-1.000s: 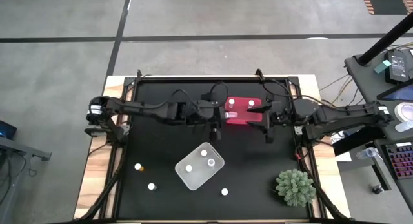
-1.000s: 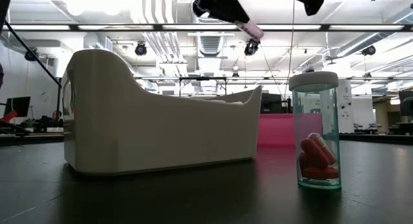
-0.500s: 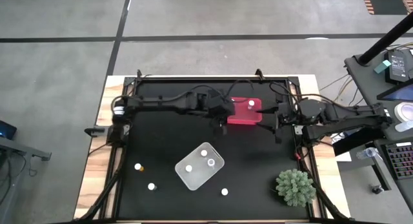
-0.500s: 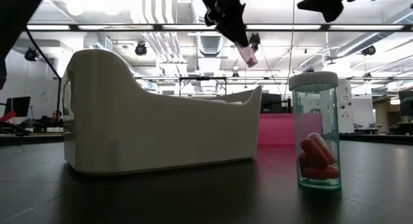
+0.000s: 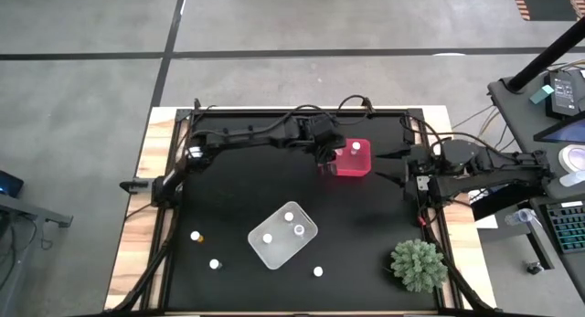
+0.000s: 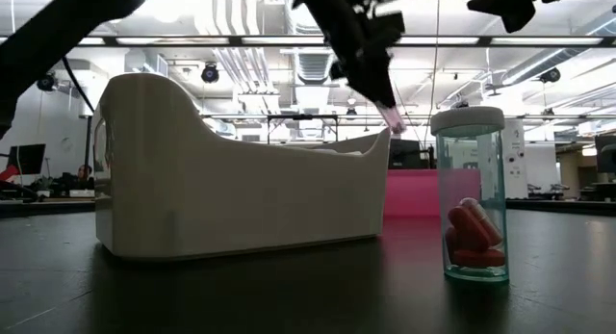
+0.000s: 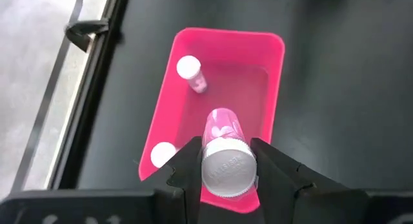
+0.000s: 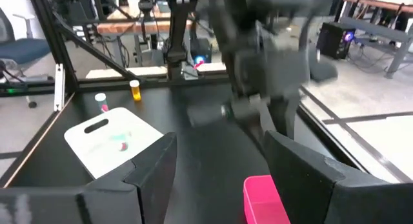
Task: Pick and place medicine bottles into bin by pill shape (circle, oval)
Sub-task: Put the purple tablet bottle into the red bin, then put the left blue capsule bottle into the white bin
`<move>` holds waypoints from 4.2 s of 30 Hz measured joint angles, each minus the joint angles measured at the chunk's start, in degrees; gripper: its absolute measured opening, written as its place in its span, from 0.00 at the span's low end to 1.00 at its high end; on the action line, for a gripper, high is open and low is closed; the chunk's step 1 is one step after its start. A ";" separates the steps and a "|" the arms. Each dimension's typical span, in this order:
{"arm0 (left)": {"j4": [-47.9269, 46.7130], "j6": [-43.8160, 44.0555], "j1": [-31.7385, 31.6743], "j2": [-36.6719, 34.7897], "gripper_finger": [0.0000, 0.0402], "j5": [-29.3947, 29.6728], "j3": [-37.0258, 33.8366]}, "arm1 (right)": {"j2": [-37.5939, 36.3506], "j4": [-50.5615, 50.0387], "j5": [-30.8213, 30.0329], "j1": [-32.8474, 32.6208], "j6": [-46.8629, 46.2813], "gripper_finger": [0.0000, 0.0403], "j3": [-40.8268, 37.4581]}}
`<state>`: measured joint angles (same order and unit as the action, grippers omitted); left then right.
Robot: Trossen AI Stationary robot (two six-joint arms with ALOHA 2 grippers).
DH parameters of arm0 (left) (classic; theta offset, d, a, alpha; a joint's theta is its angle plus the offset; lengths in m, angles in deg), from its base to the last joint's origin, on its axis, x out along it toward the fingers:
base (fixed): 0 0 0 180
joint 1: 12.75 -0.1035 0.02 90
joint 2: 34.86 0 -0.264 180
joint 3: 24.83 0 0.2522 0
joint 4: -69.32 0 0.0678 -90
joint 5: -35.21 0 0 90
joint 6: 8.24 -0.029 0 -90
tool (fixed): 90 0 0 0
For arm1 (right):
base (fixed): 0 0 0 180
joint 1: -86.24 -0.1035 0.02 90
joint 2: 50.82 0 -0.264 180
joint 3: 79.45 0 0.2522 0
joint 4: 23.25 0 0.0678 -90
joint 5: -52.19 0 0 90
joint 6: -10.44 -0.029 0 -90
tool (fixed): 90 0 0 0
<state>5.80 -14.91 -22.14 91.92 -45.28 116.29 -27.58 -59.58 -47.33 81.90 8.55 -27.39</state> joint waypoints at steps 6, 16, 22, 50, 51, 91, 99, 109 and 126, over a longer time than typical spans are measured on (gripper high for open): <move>1.25 -0.11 -1.23 3.93 0.23 0.02 -0.10 | 0.07 0.10 -0.15 0.00 0.30 0.56 -0.20; 1.45 -0.03 -1.51 8.80 0.23 0.06 -0.17 | 0.05 0.31 -1.11 0.00 0.66 0.56 -0.29; 1.37 0.31 -1.51 9.79 0.25 0.08 -0.22 | 0.05 0.37 -1.14 0.00 1.24 0.56 -0.59; 2.29 1.90 -1.51 9.79 0.28 -3.19 -0.25 | 0.05 0.34 -1.14 0.00 1.46 0.56 -0.59; 2.28 1.90 -1.51 9.79 0.28 -3.19 -0.25 | 0.05 0.34 -1.14 0.00 1.46 0.56 -0.59; 2.19 1.81 -0.59 6.25 0.61 -2.95 -0.12 | 0.06 0.04 -1.11 0.00 1.90 0.56 -0.98; 1.06 -0.07 4.70 0.63 0.61 -2.77 -0.57 | 0.51 2.41 -1.22 0.00 1.90 0.56 -1.07; 0.60 -2.62 15.99 -8.92 0.61 -0.51 -6.97 | 5.37 14.84 -2.77 0.00 4.86 0.56 -1.98; -2.42 35.11 23.32 -33.43 0.61 -0.79 -34.07 | 15.83 19.67 -15.72 0.11 3.98 0.56 -0.02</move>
<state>3.38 20.19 1.18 58.49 -46.07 82.22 -11.75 -39.91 -63.04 82.01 12.53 -27.41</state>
